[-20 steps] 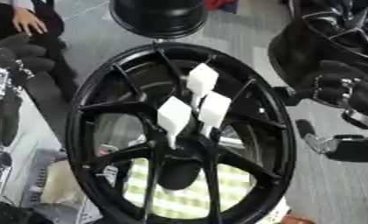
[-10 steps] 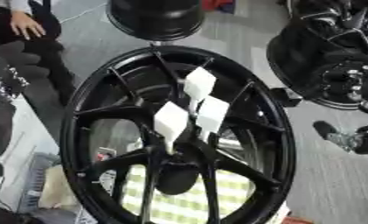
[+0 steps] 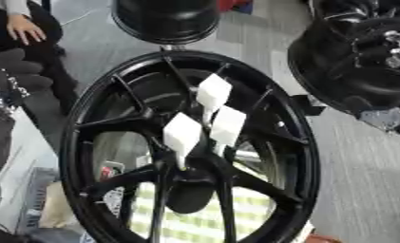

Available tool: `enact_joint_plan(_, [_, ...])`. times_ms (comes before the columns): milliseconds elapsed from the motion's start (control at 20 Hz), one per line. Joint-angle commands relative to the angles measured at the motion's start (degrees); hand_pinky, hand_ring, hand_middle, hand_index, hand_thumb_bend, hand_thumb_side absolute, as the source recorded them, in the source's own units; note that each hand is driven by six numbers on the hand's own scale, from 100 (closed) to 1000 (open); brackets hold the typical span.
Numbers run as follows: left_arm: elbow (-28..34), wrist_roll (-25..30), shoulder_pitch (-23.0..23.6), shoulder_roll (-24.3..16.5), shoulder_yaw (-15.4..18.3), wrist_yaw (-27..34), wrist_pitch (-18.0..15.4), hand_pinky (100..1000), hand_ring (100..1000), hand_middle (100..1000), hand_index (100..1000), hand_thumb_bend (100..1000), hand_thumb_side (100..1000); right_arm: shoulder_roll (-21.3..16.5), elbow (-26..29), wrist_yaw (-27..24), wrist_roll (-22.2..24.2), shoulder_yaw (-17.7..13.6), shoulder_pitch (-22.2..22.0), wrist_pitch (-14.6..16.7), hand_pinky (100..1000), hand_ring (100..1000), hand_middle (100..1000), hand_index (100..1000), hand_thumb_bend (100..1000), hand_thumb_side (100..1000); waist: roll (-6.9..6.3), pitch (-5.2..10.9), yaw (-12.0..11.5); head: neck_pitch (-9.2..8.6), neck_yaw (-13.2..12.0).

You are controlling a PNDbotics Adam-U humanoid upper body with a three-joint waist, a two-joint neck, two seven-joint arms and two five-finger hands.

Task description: Pull the pin out of the wheel hub.

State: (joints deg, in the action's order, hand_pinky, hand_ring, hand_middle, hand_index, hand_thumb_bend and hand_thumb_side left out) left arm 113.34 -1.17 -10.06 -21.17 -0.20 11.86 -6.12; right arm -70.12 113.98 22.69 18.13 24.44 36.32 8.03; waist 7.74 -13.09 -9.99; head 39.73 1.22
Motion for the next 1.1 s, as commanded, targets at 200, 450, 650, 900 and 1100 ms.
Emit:
enact_joint_plan(200, [1.3,0.5,-0.9,-1.8,-0.4,0.1,0.0,777,661,663,831,100,711,1.0,0.6,-3.6,5.8,1.5,5.1,-1.0,986,873,760,792,140,540,0.66,0.23,-0.5,-1.62,1.0])
enact_joint_plan(450, [1.3,0.8,-1.3,-1.9,-0.6,0.1,0.0,777,661,663,831,100,713,4.3,0.6,-4.0,10.7,2.4,9.8,-1.8,983,882,771,798,151,518,1.14,-0.21,-1.6,-2.38,1.8])
enact_joint_plan(650, [1.3,0.8,-1.2,-1.8,-0.6,0.0,0.2,777,662,663,831,100,715,7.1,0.6,-4.6,14.5,3.0,13.2,-3.5,981,888,777,806,162,498,1.31,-0.32,-2.3,-2.66,2.3])
enact_joint_plan(900, [1.3,0.9,-1.3,-1.7,-0.7,0.1,0.3,778,663,664,831,100,718,10.1,0.6,-5.7,19.3,2.7,16.4,-5.7,982,892,777,806,203,371,1.55,-0.48,-2.7,-2.85,2.7])
enact_joint_plan(1100, [1.3,1.1,-1.3,-1.6,-0.8,0.2,0.4,778,663,664,831,100,720,11.9,0.6,-6.0,23.0,1.5,18.1,-7.6,984,893,777,806,208,277,1.68,-0.7,-2.9,-2.83,2.9])
